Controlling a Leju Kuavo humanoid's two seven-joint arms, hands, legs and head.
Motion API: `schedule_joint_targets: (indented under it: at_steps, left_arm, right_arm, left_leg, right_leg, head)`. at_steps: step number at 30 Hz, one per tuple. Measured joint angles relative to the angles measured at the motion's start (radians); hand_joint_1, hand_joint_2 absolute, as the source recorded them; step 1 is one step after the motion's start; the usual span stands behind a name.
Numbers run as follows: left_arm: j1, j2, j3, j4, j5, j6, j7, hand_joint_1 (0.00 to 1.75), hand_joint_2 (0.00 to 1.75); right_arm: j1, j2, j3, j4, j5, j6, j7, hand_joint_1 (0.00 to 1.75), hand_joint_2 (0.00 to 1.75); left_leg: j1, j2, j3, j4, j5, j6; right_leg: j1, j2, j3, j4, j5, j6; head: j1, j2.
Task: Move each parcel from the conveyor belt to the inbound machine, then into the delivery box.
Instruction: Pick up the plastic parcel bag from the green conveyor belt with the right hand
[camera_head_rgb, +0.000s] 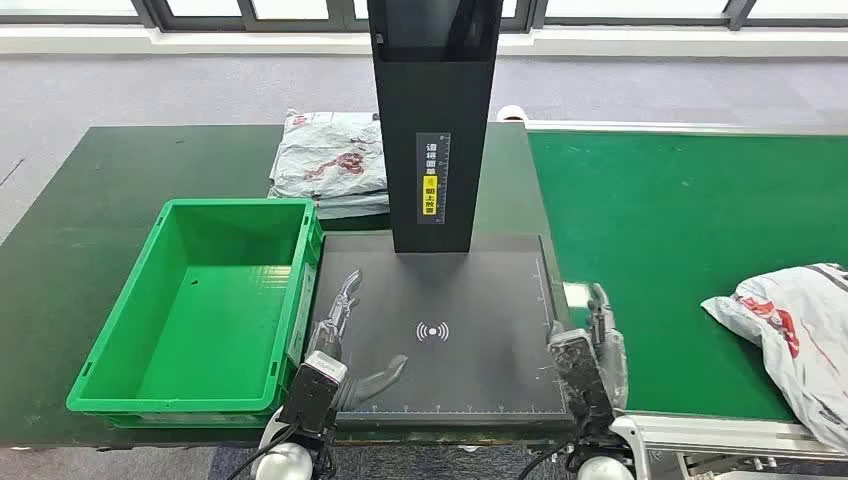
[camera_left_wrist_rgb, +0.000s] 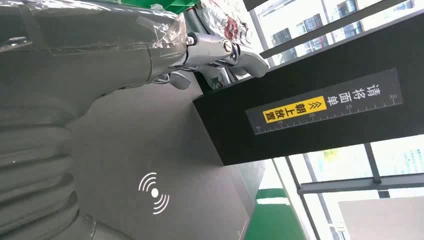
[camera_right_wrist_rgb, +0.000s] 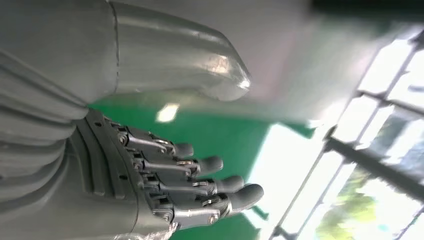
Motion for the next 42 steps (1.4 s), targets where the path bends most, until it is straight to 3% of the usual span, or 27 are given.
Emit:
schedule_joint_targets:
  at_steps: [7, 13, 22, 34, 38, 42]
  left_arm:
    - [0.004, 0.007, 0.0, 0.003, 0.01, -0.002, -0.009, 0.0, 1.75]
    - [0.006, 0.01, -0.001, 0.004, 0.018, -0.006, -0.018, 0.0, 1.75]
    - [-0.003, 0.016, -0.001, 0.027, 0.032, -0.018, -0.04, 0.0, 1.75]
    - [-0.036, 0.03, -0.008, 0.067, 0.08, -0.02, -0.059, 0.0, 1.75]
    - [-0.044, 0.039, -0.014, 0.078, 0.086, -0.019, -0.062, 0.0, 1.75]
    - [-0.052, 0.047, -0.023, 0.087, 0.095, -0.019, -0.063, 0.0, 1.75]
  right_arm:
    - [-0.113, -0.105, -0.219, 0.26, -0.017, 0.031, -0.059, 0.0, 1.75]
    - [-0.161, -0.157, -0.289, 0.394, 0.012, 0.017, -0.024, 0.0, 1.75]
    - [-0.319, -0.36, -0.394, 0.739, 0.078, -0.056, -0.024, 0.0, 1.75]
    - [-0.418, -0.568, -0.419, 1.022, 0.344, -0.185, 0.197, 0.0, 1.75]
    - [-0.448, -0.602, -0.419, 1.069, 0.384, -0.191, 0.233, 0.0, 1.75]
    - [-0.467, -0.629, -0.409, 1.103, 0.502, -0.217, 0.327, 0.0, 1.75]
  left_leg:
    - [-0.001, -0.001, -0.002, 0.001, 0.001, 0.002]
    - [-0.001, -0.001, -0.003, 0.001, 0.0, 0.002]
    - [-0.004, -0.001, -0.005, 0.002, 0.002, 0.006]
    - [-0.005, -0.001, -0.008, 0.002, 0.002, 0.007]
    - [-0.005, -0.001, -0.008, 0.002, 0.002, 0.007]
    - [-0.005, -0.002, -0.009, 0.002, 0.003, 0.008]
  right_leg:
    - [-0.001, -0.001, 0.0, -0.001, 0.001, 0.002]
    - [-0.001, 0.0, -0.002, 0.0, 0.001, 0.002]
    - [-0.003, -0.001, -0.003, -0.001, 0.003, 0.005]
    - [-0.004, -0.001, -0.006, -0.001, 0.004, 0.006]
    - [-0.004, -0.001, -0.006, -0.001, 0.004, 0.006]
    - [-0.004, -0.003, -0.006, -0.001, 0.004, 0.006]
  head:
    - [0.0, 0.0]
    - [0.0, 0.0]
    - [0.0, 0.0]
    - [0.0, 0.0]
    - [0.0, 0.0]
    - [0.0, 0.0]
